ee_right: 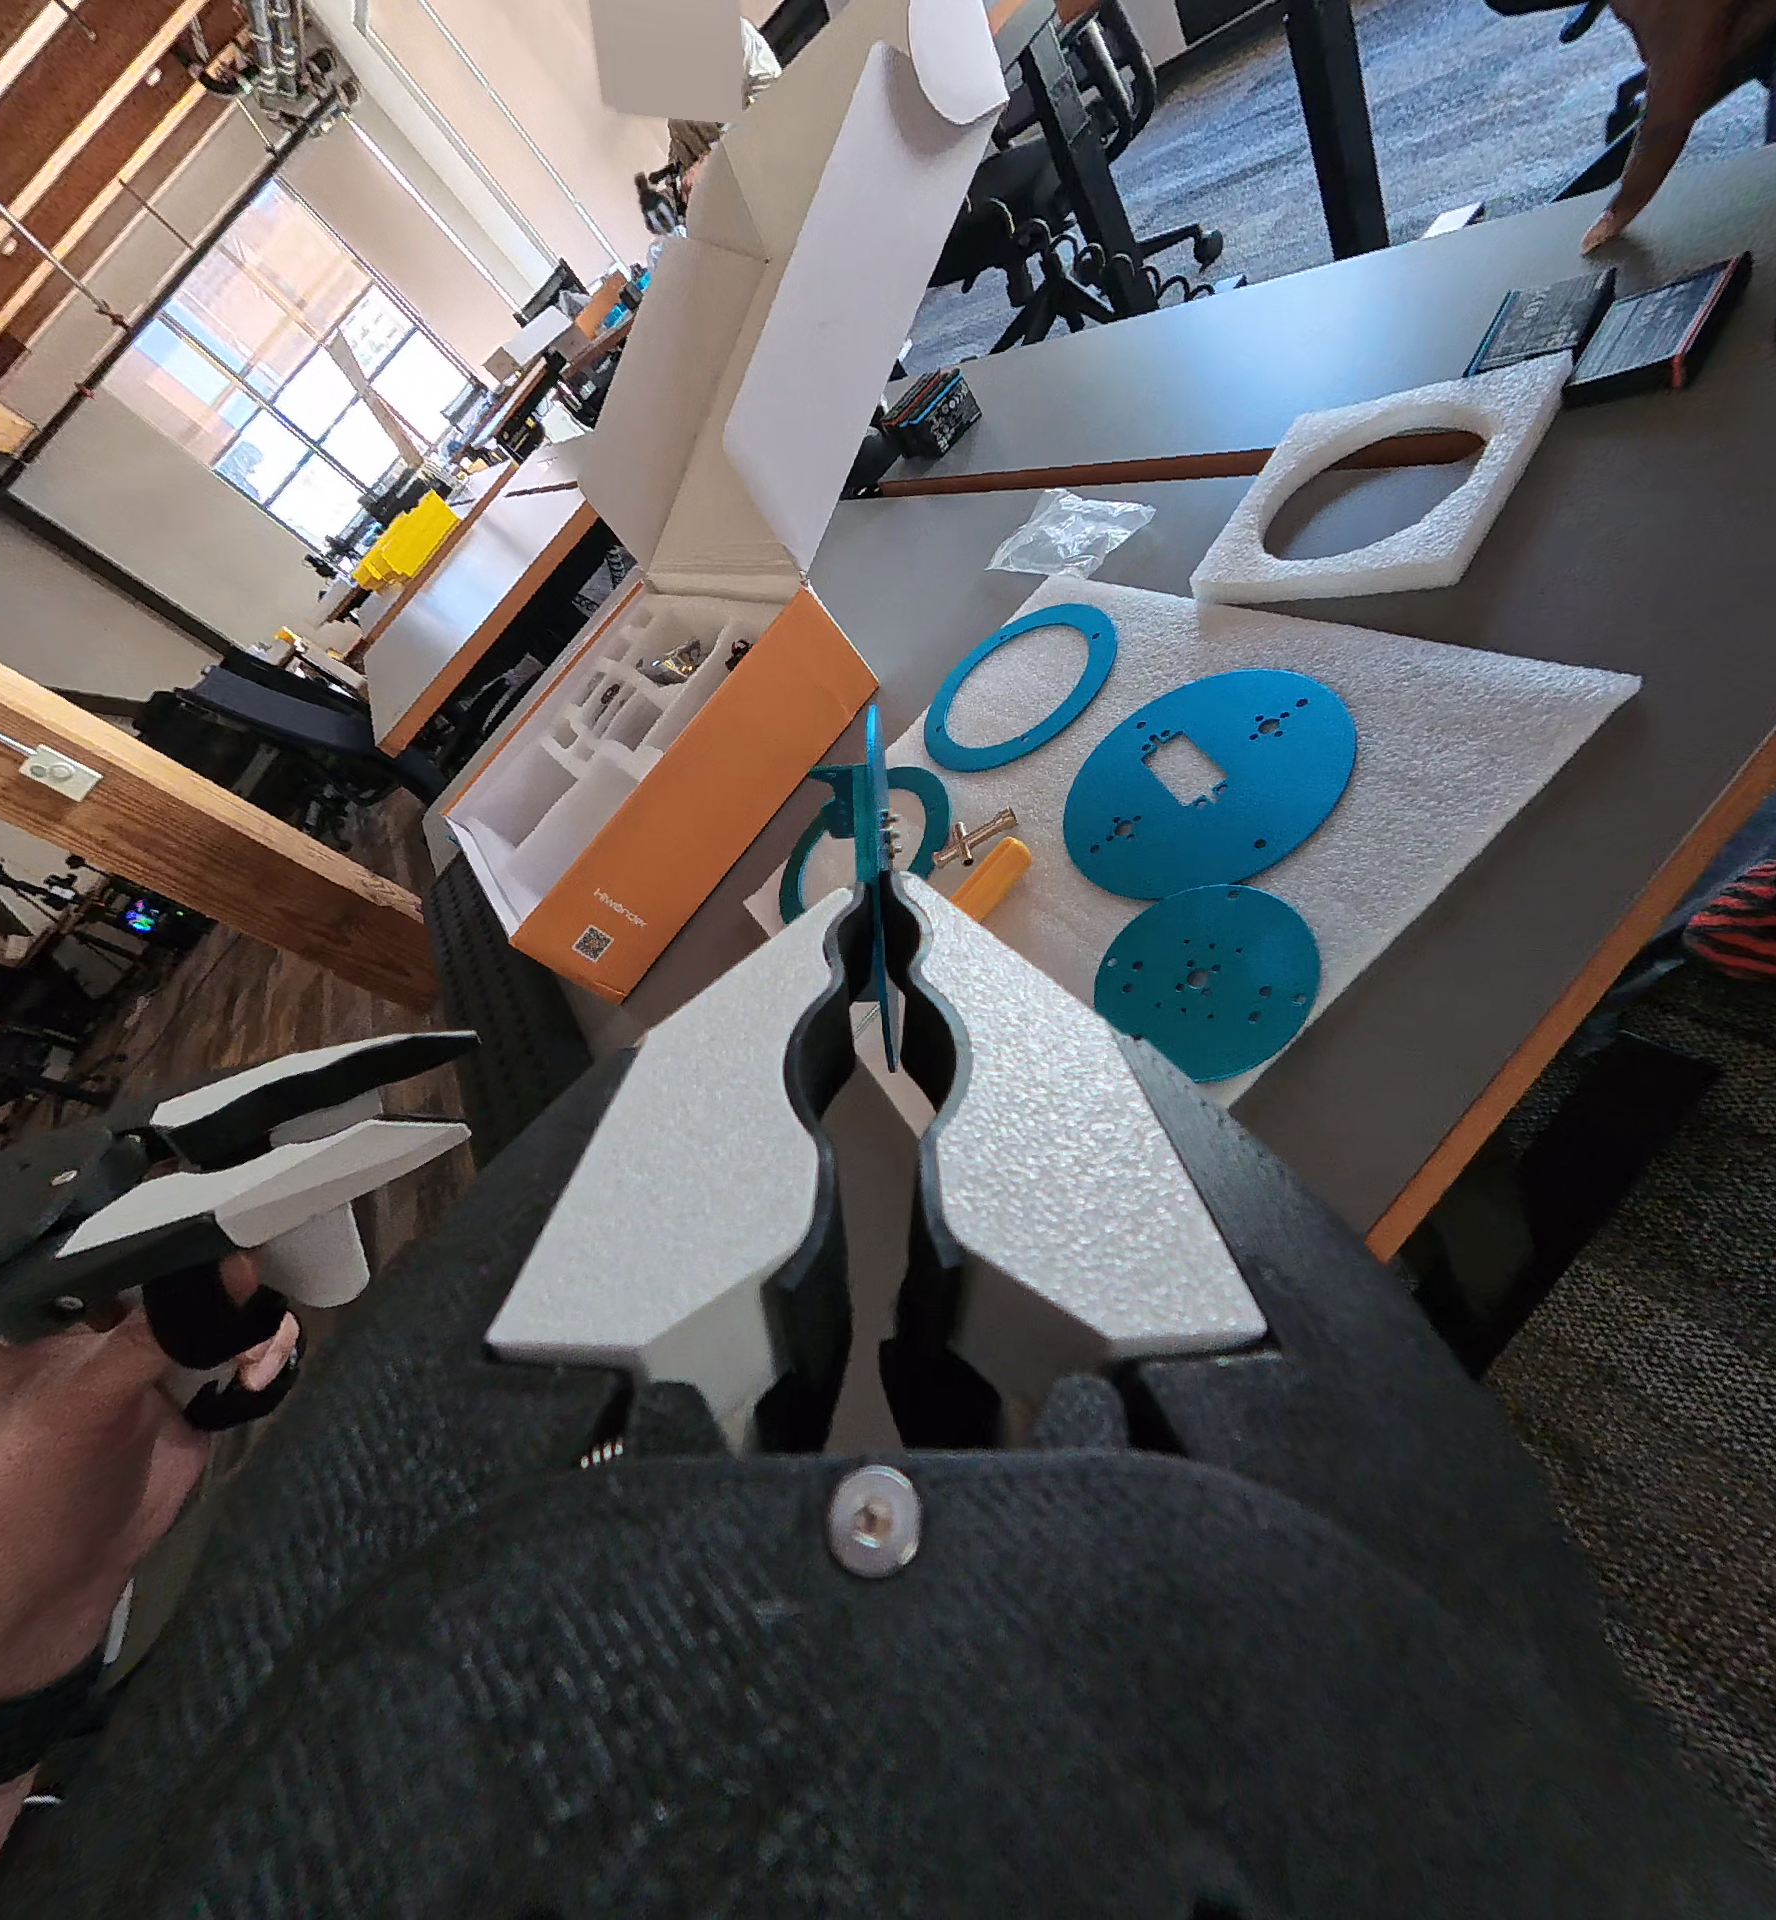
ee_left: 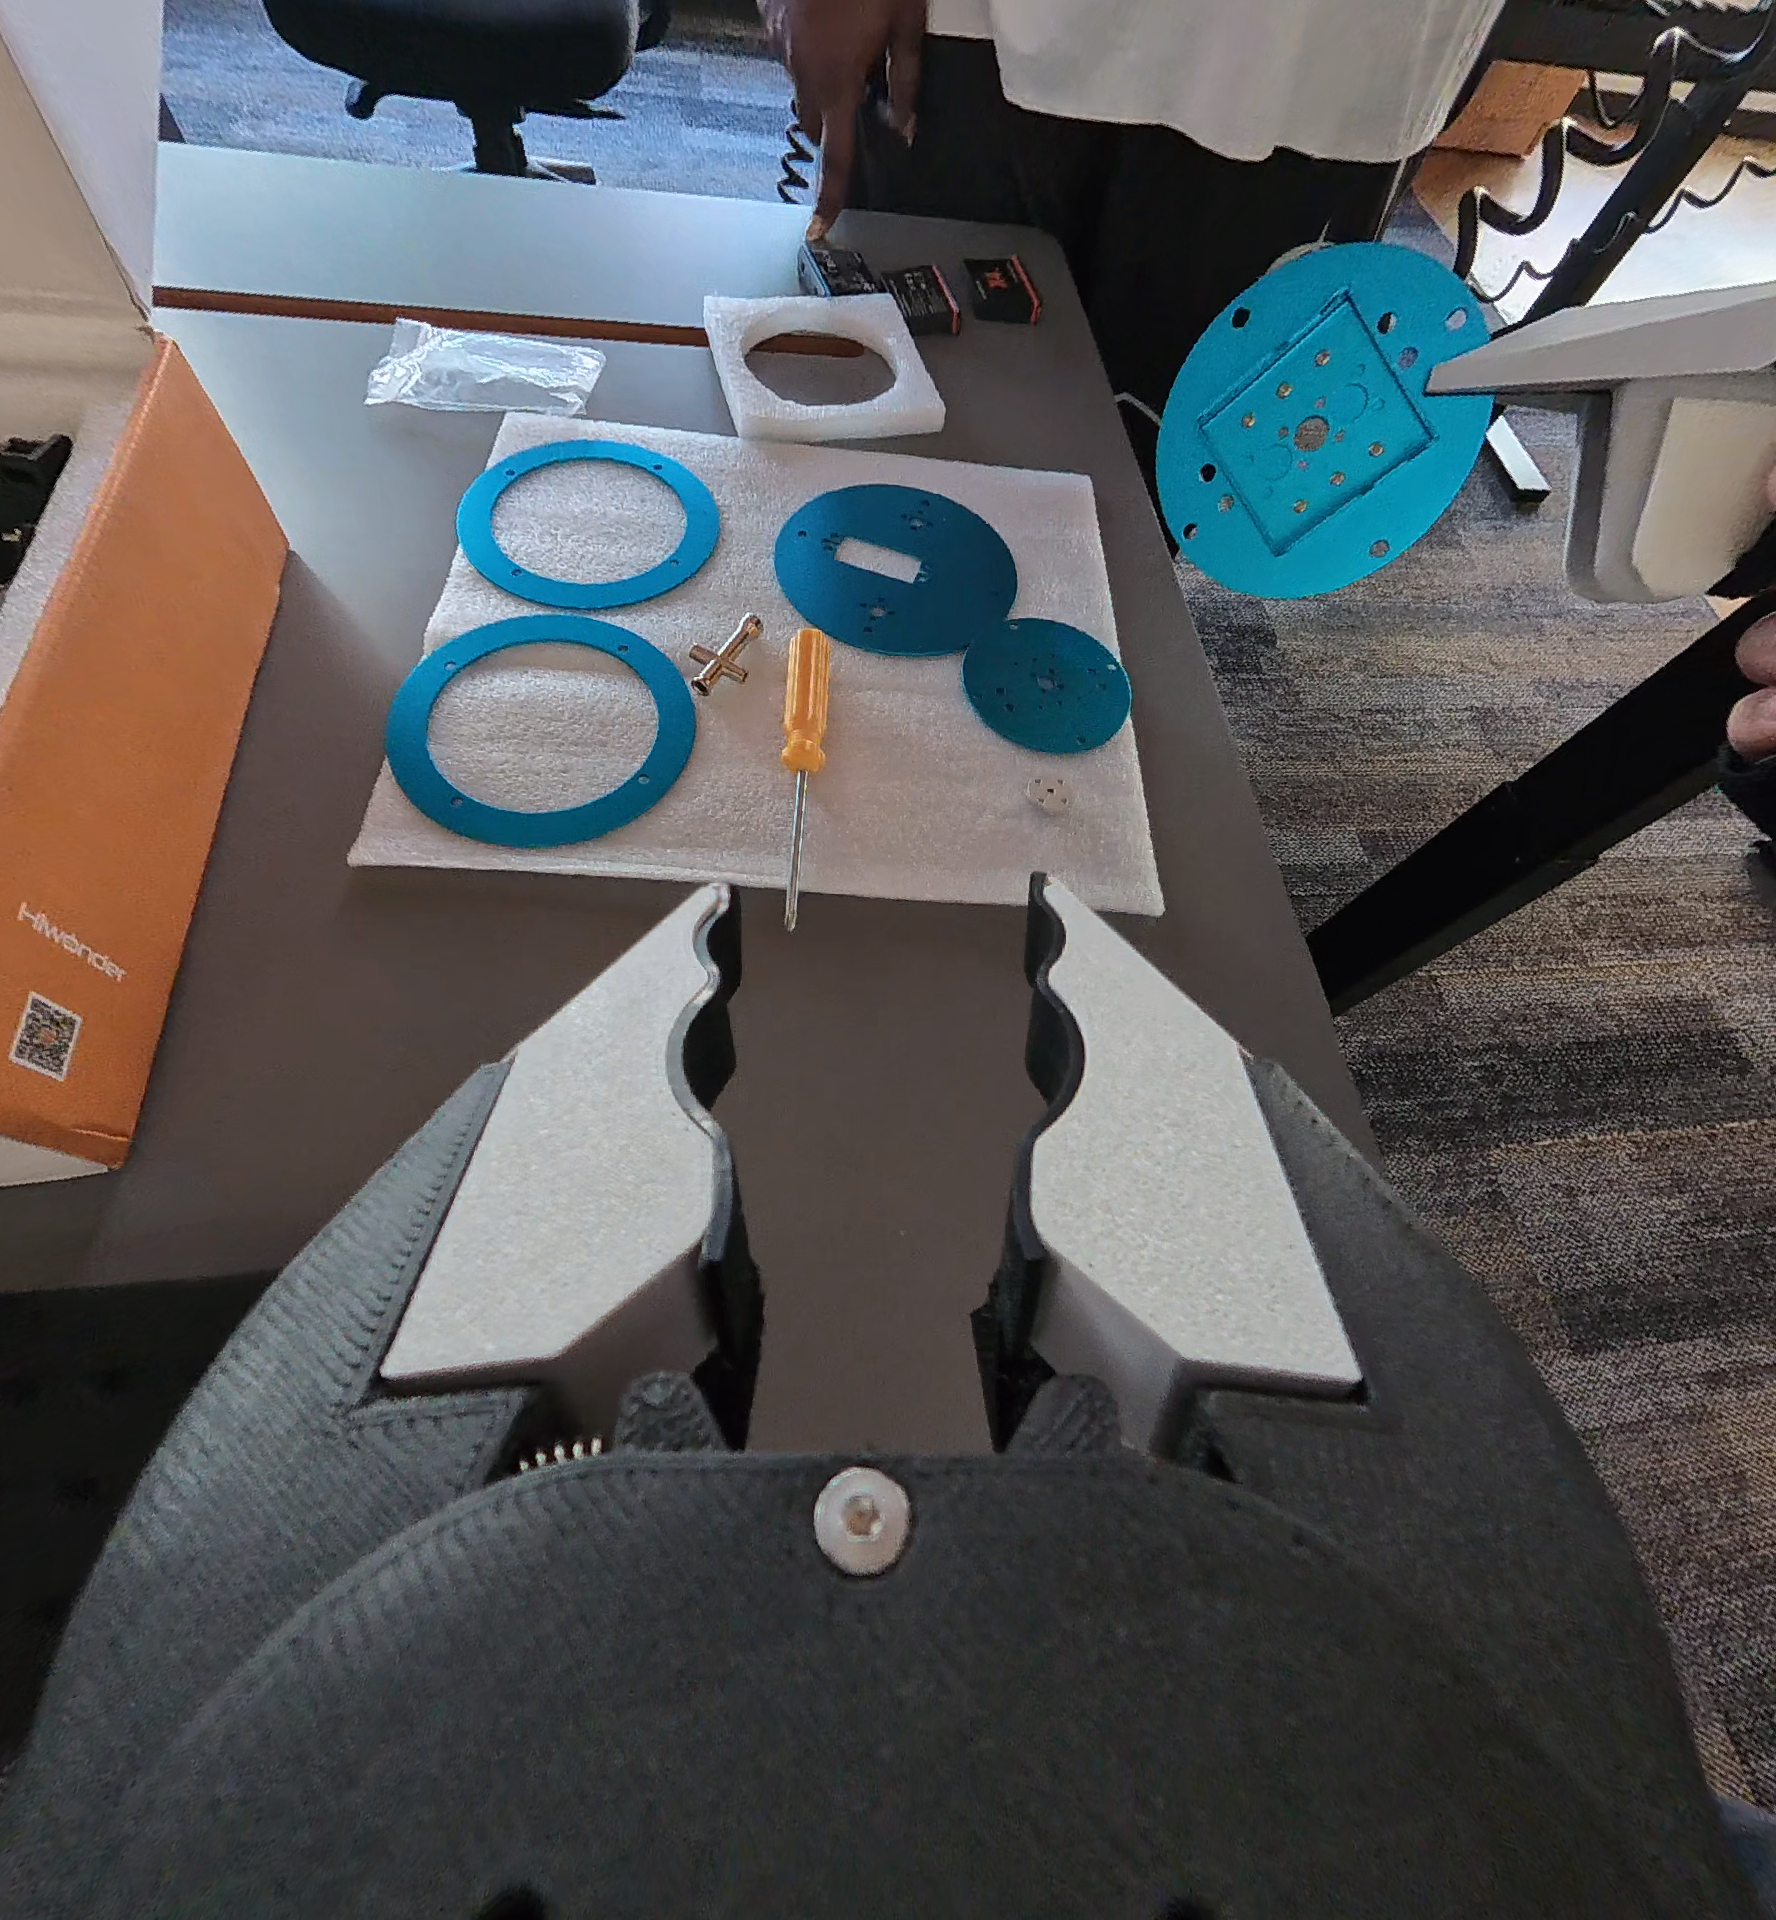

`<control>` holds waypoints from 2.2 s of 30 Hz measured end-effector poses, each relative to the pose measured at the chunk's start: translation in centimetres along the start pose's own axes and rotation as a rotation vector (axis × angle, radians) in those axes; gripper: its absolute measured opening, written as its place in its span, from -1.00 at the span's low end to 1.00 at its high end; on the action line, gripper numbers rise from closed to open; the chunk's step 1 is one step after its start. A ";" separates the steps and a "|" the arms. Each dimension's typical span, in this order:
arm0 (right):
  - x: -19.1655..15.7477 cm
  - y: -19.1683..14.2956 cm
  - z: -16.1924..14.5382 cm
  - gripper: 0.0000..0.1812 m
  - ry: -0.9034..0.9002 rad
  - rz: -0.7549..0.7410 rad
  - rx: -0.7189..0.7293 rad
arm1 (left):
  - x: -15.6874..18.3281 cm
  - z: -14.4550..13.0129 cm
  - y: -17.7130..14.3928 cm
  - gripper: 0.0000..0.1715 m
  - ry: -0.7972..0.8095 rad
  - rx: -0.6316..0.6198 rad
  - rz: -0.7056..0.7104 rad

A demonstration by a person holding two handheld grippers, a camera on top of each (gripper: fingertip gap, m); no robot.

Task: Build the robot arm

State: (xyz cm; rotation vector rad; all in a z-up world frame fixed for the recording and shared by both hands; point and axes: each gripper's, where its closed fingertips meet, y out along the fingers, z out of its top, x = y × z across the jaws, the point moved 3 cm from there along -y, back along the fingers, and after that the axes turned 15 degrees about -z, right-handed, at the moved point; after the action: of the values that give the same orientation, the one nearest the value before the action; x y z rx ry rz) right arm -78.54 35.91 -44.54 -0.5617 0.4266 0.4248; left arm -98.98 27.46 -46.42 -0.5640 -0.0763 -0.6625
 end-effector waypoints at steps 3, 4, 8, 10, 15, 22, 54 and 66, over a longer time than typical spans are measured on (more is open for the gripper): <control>0.1 0.1 -0.3 -0.99 0.005 0.003 -0.012 | -0.2 -0.3 -0.1 -0.38 -0.009 -0.005 0.002; 0.1 0.1 -0.4 -0.99 0.007 0.004 -0.013 | -0.3 -0.4 -0.2 -0.38 -0.010 -0.007 0.004; -0.2 0.2 -0.4 -0.99 0.028 0.025 -0.017 | -0.4 -0.6 -0.5 -0.40 -0.013 -0.006 0.010; -0.2 0.2 -0.4 -0.99 0.029 0.027 -0.017 | -0.3 -0.8 -0.5 -0.41 -0.018 -0.007 0.008; -0.2 0.1 -0.3 -0.99 0.060 0.044 -0.018 | -0.1 -1.0 -0.3 -0.42 -0.017 -0.014 0.006; 0.4 -0.1 -0.5 -0.99 0.065 0.035 -0.022 | 0.1 -1.4 -0.3 -0.42 -0.012 -0.031 0.006; 2.3 0.2 -2.2 -1.00 0.285 0.090 -0.075 | 0.9 -2.4 0.1 -0.45 -0.034 -0.068 -0.005; 2.4 0.6 -2.8 -0.99 0.368 0.129 -0.103 | 1.1 -2.6 0.0 -0.46 -0.040 -0.080 0.002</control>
State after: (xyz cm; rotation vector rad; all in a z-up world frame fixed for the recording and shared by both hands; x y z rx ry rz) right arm -77.58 35.31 -48.12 -0.7178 0.8000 0.4696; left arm -98.35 25.49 -48.35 -0.6542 -0.0870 -0.6546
